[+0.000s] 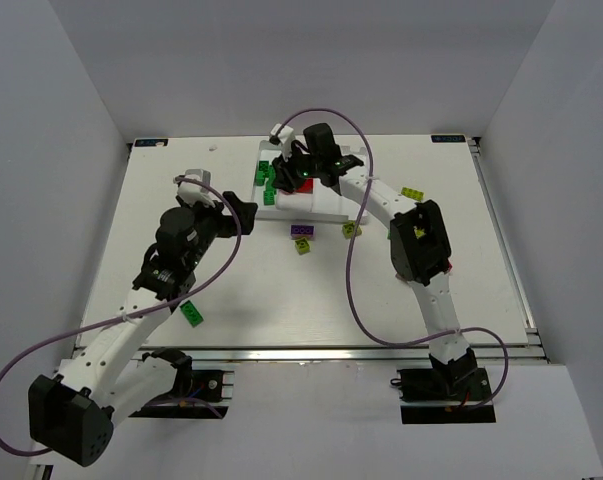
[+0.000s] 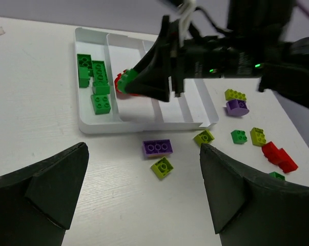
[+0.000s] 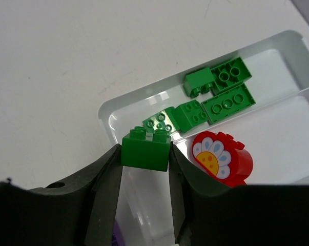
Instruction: Sort the legos into containers by color
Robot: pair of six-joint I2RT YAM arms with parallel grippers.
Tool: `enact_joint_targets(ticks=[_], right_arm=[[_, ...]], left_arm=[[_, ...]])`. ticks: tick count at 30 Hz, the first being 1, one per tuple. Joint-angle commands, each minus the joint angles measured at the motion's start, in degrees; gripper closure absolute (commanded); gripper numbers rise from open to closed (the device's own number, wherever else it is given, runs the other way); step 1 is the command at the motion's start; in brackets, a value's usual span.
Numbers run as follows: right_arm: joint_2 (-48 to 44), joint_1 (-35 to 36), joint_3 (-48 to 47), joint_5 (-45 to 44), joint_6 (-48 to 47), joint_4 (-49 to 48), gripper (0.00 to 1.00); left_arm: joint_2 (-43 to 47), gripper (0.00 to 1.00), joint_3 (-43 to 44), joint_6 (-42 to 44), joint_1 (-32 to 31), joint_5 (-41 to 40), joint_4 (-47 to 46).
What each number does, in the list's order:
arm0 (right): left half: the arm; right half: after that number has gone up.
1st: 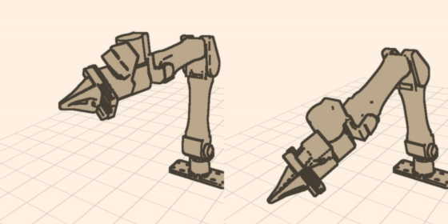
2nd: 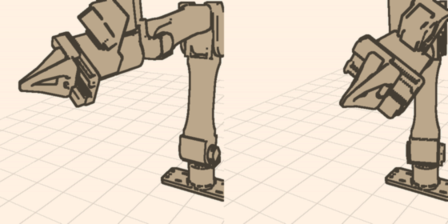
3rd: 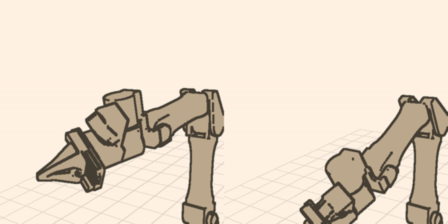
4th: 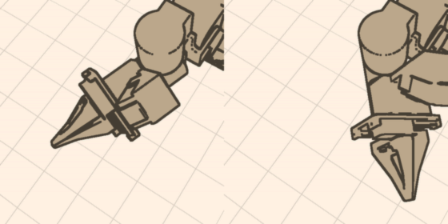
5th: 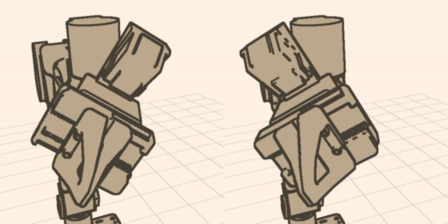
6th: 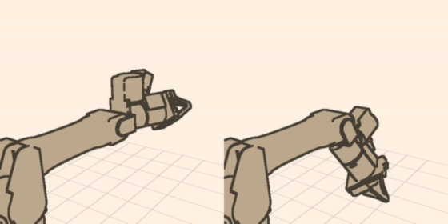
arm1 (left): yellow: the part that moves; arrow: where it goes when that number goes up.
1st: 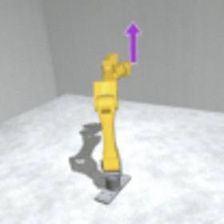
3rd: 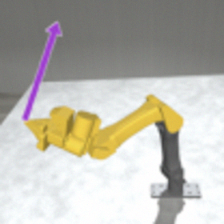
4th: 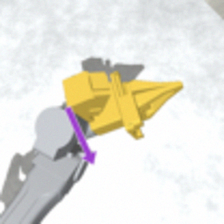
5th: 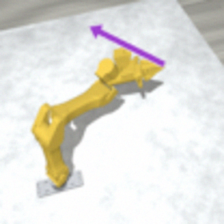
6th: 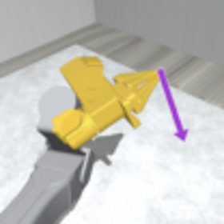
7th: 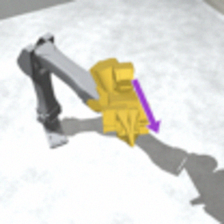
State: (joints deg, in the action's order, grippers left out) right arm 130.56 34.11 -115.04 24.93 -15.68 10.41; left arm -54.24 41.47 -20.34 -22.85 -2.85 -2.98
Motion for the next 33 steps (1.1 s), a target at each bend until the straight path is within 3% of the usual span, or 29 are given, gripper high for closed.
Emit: enact_joint_targets(ticks=[1,5,10,15,18,19,22,24,28,30,32,33], right_arm=[[2.9,0.2,-5.8,0.2,-0.4,2.2,1.0],[6.5,0.4,-9.0,1.1,0.2,1.9,0.98],[10.4,0.5,-12.1,1.4,0.9,2.2,0.82],[12.5,1.1,-14.8,0.7,0.8,2.0,0.78],[13.3,1.9,-15.2,0.0,0.5,1.5,0.7],[13.5,2.1,-15.4,-0.1,0.2,1.5,0.54],[13.6,2.7,-15.3,-0.5,0.0,2.0,0.29],[13.2,2.9,-15.3,-0.6,0.1,2.6,0.26],[7.6,2.9,-12.1,-2.0,0.0,3.1,0.17],[3.2,2.9,-5.6,-4.4,-0.8,3.2,0.11],[-6.8,2.8,5.9,-5.5,-0.8,1.0,0.11],[-15.5,2.7,11.4,-5.5,-0.7,-1.1,0.11]], left_arm=[[3.9,0.02,-0.1,0.8,-0.3,1.9,-2.1],[4.0,0.02,-0.6,0.2,-0.3,2.2,-2.7],[3.3,0.02,-0.3,0.1,-0.3,2.0,-2.3],[3.2,0.02,-0.6,-0.1,-0.3,1.6,-2.3],[2.9,0.02,-0.7,-0.1,-0.3,1.3,-2.1],[2.7,0.02,-0.7,-0.1,-0.3,1.2,-2.1],[2.4,0.02,-1.4,-2.0,-0.3,-0.8,-2.6],[1.9,0.02,-1.7,-4.1,-0.3,-3.6,-2.1],[0.3,0.02,-0.6,-6.0,-0.3,-7.3,0.5],[-0.3,0.03,-0.1,-6.8,-0.3,-7.8,2.6],[-0.5,0.12,0.1,-8.0,-0.3,-8.1,5.0],[-0.5,0.26,-0.2,-8.5,-0.2,-8.3,5.5]])
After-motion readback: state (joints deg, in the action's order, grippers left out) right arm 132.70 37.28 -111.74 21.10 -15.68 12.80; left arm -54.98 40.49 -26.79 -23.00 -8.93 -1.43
